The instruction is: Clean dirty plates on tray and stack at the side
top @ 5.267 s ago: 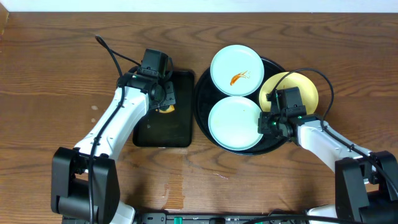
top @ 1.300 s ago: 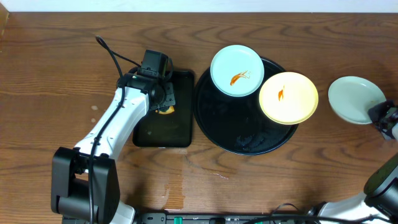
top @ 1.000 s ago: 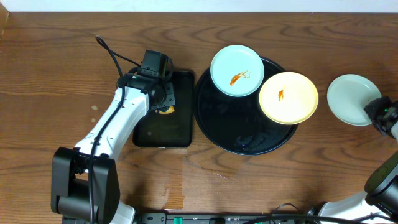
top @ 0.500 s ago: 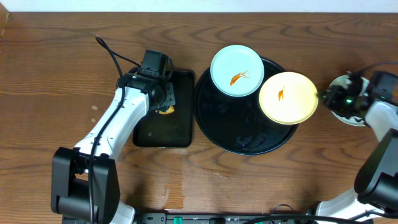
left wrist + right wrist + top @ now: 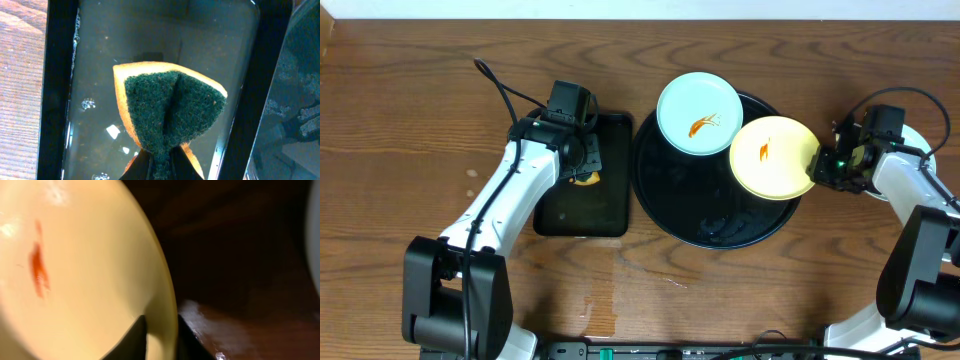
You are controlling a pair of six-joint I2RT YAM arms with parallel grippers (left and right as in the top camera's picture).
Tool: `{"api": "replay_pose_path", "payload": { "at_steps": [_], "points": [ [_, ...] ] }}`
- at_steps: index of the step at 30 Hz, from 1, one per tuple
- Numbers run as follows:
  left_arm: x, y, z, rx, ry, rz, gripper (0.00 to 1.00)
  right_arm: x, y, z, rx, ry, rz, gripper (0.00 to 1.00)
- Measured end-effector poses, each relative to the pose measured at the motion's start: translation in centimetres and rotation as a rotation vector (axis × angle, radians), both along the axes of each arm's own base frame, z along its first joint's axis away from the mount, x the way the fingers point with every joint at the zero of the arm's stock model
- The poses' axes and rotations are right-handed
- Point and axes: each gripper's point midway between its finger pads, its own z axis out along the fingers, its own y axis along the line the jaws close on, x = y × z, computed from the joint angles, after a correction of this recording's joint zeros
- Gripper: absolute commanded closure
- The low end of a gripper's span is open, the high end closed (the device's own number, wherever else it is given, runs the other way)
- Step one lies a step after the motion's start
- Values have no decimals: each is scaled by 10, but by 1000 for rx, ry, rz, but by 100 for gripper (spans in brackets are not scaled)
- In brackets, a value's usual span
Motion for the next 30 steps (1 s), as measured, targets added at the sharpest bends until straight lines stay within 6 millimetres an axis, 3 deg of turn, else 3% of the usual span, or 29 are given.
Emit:
{"api": "replay_pose_path", "payload": {
  "at_steps": [12,17,22,30],
  "points": [
    [0,0,0,0,0,0,92,-13,0,6,-10,46,-2,99],
    [0,0,0,0,0,0,92,-23,1,21,-43,53,3,99],
    [0,0,0,0,0,0,92,-26,26,40,-51,25,72,99],
    [0,0,0,0,0,0,93,-38,82,31,-49,47,237,99]
  ]
}}
